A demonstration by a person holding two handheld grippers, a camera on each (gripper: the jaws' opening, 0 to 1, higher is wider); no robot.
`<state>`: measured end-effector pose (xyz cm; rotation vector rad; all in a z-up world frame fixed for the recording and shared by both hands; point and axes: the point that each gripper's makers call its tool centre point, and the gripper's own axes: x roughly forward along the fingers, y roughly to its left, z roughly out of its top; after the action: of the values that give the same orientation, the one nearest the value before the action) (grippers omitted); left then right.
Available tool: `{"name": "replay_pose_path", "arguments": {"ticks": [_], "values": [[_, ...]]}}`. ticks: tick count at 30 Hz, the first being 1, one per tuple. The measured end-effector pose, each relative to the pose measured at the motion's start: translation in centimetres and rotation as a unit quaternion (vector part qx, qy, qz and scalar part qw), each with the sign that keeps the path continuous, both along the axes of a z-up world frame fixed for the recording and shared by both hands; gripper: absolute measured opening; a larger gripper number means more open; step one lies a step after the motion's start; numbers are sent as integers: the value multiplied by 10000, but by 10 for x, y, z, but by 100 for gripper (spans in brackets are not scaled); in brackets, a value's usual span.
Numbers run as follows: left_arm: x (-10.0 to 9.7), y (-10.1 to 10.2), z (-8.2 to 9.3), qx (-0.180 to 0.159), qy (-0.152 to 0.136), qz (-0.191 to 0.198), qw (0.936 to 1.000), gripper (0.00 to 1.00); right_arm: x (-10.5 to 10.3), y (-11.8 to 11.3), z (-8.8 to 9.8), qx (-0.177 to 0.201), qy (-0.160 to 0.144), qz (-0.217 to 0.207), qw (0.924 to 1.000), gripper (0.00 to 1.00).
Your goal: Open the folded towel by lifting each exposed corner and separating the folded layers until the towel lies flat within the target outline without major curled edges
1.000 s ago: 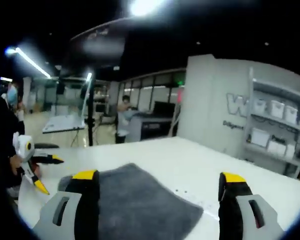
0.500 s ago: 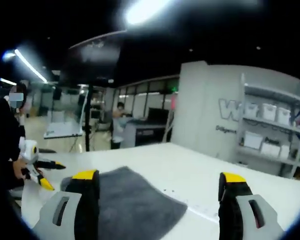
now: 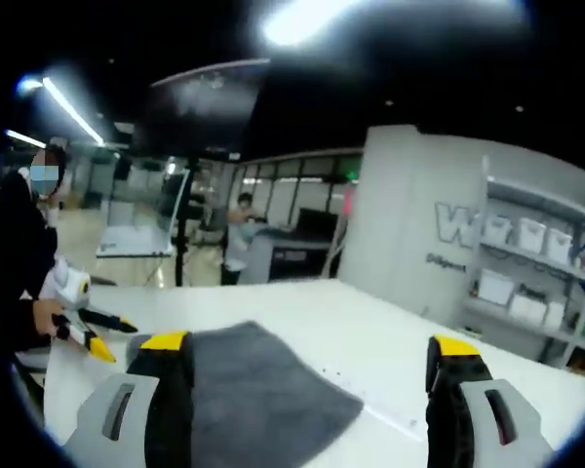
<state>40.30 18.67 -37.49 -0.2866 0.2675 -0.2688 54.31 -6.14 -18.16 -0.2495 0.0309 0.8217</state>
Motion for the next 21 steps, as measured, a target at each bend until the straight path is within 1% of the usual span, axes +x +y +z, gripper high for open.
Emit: {"name": "replay_pose_path", "arguments": {"ticks": [2, 5, 9, 13, 17, 21], "values": [[0, 0, -2, 29, 38, -13, 10000, 93, -7, 5, 2, -24, -39, 69, 10000, 99], [-1, 0, -6, 13, 133, -31, 9999, 93, -11, 8, 3, -87, -85, 112, 9999, 99], [-1, 1, -7, 5, 173, -26, 9998, 92, -15, 11, 6, -113, -138, 143, 9997, 99], [-3, -1, -6, -110, 214, -100, 9997, 89, -16, 13, 6, -145, -168, 180, 9996, 99], [-3, -1, -5, -178, 229, -88, 9995, 89, -17, 13, 5, -190, -178, 185, 9995, 99], [0, 5, -10, -128, 316, -37, 9994, 86, -17, 14, 5, -200, -189, 186, 9994, 99]]}}
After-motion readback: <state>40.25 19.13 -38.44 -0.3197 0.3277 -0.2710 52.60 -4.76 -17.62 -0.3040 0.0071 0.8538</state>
